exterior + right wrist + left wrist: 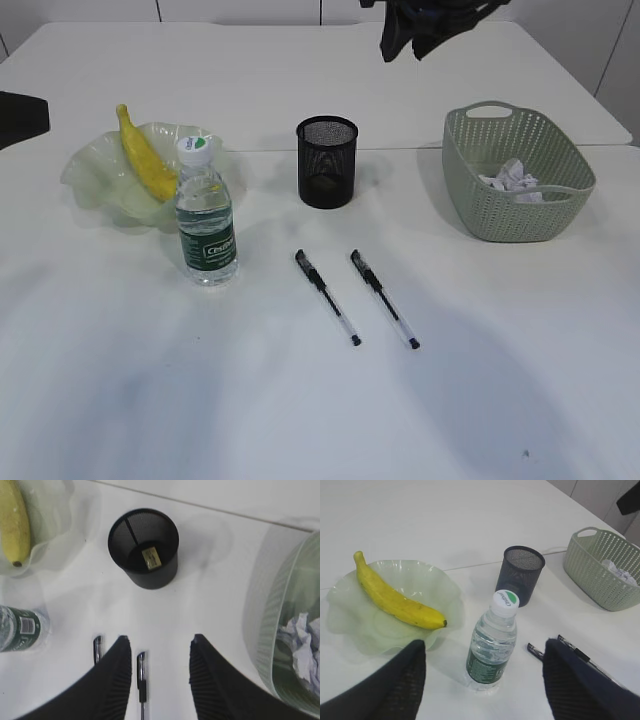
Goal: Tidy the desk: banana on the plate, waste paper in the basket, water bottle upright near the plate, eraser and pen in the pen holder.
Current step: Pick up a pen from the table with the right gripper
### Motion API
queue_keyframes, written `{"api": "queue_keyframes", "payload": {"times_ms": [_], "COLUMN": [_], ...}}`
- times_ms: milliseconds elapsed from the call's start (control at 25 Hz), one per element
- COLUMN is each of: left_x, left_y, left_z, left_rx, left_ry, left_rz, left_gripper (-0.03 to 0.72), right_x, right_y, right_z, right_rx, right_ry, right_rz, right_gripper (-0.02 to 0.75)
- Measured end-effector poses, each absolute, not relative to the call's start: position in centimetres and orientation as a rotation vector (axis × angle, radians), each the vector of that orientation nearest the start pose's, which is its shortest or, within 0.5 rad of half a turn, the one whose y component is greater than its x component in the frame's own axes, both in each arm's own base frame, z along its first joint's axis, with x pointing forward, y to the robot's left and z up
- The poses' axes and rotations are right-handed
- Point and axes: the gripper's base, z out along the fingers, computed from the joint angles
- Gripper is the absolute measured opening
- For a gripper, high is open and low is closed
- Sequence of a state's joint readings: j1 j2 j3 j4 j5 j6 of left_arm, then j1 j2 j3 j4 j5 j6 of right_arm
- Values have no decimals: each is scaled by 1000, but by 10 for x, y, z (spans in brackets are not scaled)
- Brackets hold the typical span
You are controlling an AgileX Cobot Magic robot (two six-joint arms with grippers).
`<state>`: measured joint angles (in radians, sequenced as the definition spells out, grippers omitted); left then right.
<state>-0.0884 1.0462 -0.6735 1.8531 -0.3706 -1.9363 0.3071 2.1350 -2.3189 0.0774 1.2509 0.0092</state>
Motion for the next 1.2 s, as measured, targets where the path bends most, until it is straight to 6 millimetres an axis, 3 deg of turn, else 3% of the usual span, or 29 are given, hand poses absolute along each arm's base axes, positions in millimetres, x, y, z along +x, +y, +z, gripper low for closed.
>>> {"api": "queue_keyframes", "payload": {"times_ms": [1200], "left_x": [213], "left_y": [-52], "left_z": [304], "left_rx": [266], "left_ry": [1950], "left_rz": [-459], "left_gripper": [512], "right_x": [324], "right_y": [105], "right_z": [345], "right_rx": [-409], "right_ry": [2767], "right_rz": [116], "right_gripper": [295]}}
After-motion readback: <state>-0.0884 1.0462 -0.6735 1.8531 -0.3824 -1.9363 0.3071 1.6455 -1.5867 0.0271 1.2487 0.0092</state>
